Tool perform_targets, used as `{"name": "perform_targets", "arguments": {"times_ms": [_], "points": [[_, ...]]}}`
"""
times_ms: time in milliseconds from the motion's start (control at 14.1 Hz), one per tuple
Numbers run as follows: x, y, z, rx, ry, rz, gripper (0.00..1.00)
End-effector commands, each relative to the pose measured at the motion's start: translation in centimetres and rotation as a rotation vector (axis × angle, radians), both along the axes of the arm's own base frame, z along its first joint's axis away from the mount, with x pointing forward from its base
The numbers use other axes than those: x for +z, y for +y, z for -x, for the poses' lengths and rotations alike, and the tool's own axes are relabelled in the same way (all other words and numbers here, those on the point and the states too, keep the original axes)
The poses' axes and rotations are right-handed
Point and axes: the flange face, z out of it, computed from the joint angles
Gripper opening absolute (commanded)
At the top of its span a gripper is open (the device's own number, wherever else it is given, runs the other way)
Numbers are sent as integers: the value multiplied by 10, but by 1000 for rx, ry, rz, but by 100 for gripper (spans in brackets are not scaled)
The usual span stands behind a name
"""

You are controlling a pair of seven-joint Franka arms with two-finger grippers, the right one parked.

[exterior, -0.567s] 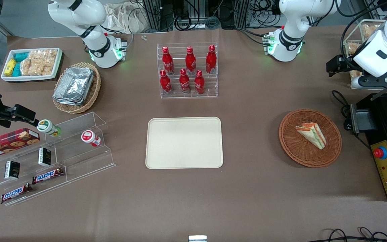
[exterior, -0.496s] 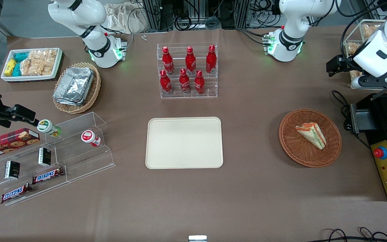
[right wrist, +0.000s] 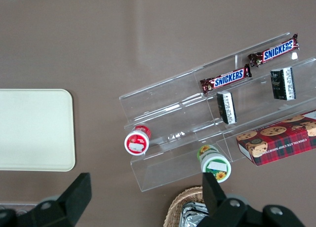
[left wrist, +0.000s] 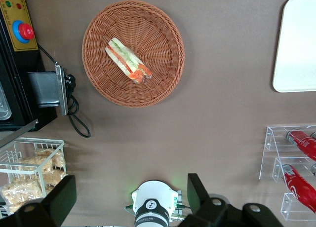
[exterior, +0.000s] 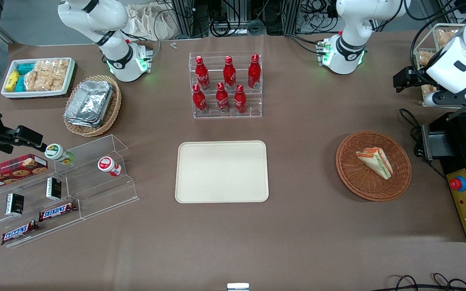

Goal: Place sandwich from basket to tray
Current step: 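Move the left gripper toward the wicker basket with the sandwich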

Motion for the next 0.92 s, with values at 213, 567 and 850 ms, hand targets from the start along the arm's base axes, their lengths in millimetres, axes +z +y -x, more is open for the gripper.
{"name": "perform_targets", "arguments": {"times_ms": [213, 567, 850], "points": [[-26, 25, -8, 125, 27, -17, 100], [-98, 40, -22, 444, -4, -81, 100], [-178, 47, -23, 596, -58, -91, 100]]}}
